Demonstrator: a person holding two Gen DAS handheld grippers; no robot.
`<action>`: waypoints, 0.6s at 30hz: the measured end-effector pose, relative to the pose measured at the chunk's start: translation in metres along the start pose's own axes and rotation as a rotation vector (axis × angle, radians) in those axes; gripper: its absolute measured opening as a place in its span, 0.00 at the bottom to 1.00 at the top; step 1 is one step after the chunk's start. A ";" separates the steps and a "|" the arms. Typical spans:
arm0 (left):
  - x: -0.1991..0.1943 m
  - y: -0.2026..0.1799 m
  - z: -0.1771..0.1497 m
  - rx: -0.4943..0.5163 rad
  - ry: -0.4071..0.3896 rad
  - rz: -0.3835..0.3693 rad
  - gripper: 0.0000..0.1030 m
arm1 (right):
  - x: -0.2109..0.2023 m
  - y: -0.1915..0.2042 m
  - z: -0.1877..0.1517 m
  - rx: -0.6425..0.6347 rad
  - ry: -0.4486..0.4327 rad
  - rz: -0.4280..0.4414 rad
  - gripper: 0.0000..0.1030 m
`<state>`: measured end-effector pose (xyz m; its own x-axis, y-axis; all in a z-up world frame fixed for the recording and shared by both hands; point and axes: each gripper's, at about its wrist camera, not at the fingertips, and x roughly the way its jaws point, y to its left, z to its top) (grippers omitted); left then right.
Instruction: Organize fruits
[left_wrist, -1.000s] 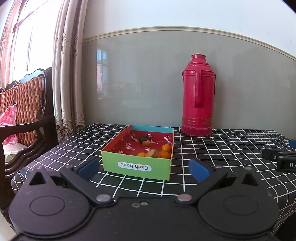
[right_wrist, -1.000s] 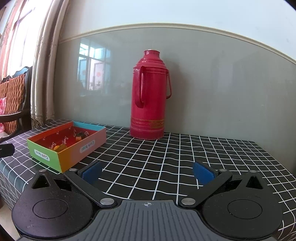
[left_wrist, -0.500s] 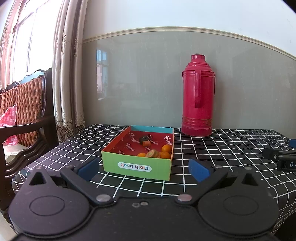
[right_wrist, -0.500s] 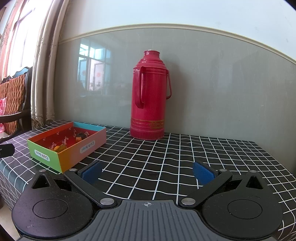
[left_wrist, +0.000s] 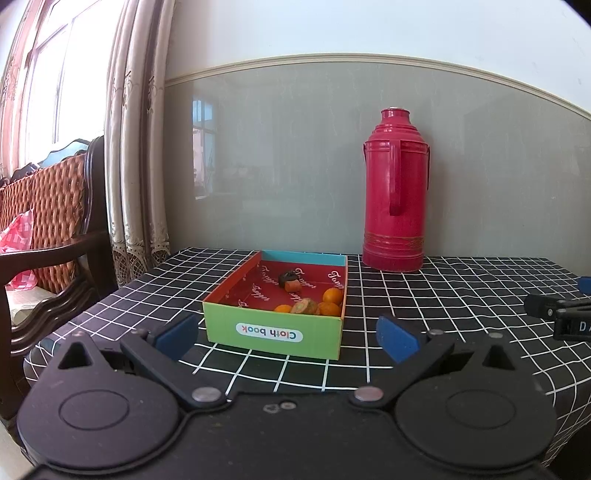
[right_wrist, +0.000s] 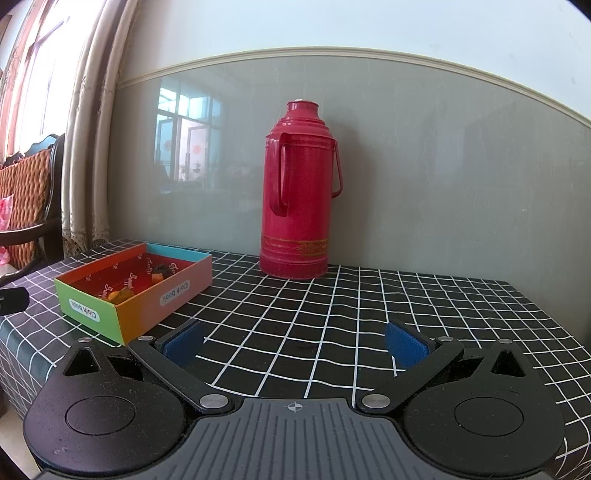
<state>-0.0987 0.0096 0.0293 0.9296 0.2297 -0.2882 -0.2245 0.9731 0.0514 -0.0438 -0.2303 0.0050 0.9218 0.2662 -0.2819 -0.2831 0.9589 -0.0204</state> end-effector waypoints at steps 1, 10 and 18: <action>0.000 0.000 0.000 0.000 0.000 0.000 0.94 | 0.000 0.000 0.000 0.000 -0.001 0.000 1.00; -0.001 0.000 0.000 0.004 -0.002 0.002 0.94 | 0.000 0.000 0.000 0.000 -0.001 0.000 1.00; -0.002 -0.001 0.000 0.015 -0.013 0.001 0.94 | 0.000 0.000 0.000 -0.001 0.000 0.000 1.00</action>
<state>-0.1006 0.0078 0.0300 0.9333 0.2307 -0.2752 -0.2211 0.9730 0.0658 -0.0433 -0.2302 0.0053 0.9217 0.2666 -0.2819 -0.2838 0.9586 -0.0214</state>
